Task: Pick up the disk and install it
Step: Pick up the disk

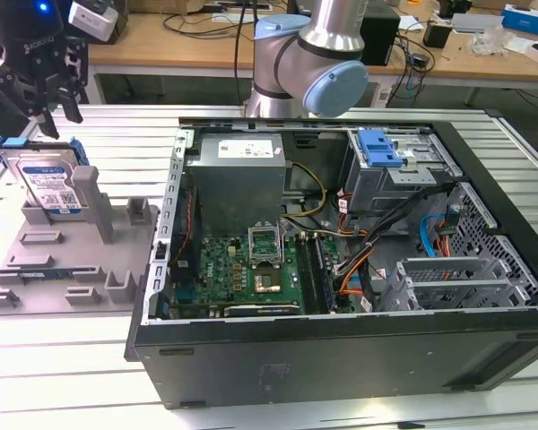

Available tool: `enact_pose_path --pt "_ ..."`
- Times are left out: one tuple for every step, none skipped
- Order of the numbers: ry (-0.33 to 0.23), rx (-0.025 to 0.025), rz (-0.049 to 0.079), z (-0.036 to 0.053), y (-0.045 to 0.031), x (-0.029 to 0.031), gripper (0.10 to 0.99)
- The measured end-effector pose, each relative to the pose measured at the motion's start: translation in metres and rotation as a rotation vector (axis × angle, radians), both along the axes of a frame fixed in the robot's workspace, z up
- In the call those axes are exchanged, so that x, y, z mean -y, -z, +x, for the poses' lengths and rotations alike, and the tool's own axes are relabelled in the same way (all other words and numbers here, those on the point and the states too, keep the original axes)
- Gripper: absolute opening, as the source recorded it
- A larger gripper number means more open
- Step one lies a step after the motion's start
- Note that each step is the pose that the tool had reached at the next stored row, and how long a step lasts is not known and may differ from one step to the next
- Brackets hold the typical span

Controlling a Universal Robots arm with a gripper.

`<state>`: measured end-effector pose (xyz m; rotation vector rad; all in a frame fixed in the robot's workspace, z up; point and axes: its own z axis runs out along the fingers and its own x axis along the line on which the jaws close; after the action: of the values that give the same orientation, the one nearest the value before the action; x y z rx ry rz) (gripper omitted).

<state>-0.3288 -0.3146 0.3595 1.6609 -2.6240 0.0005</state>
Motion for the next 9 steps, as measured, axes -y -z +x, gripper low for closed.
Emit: enact_pose_path --pt "-0.037 0.0010 0.000 0.0000 0.0001 0.0000 0.482" --pt "-0.055 0.0015 0.000 0.0000 0.0001 0.0000 0.482" --pt "-0.078 0.0025 0.000 0.0000 0.0002 0.0000 0.482" --pt "-0.106 0.0050 -0.001 0.0000 0.0004 0.0000 0.482" --pt "-0.130 0.0075 -0.001 0.0000 0.0008 0.0000 0.482" --pt "-0.146 0.0089 -0.001 0.0000 0.0010 0.0000 0.482" --pt "-0.171 0.0116 -0.001 0.0000 0.0014 0.0000 0.482" --pt "-0.196 0.0135 -0.001 0.0000 0.0018 0.0000 0.482" --pt "-0.221 0.0148 -0.001 0.0000 0.0021 0.0000 0.482"
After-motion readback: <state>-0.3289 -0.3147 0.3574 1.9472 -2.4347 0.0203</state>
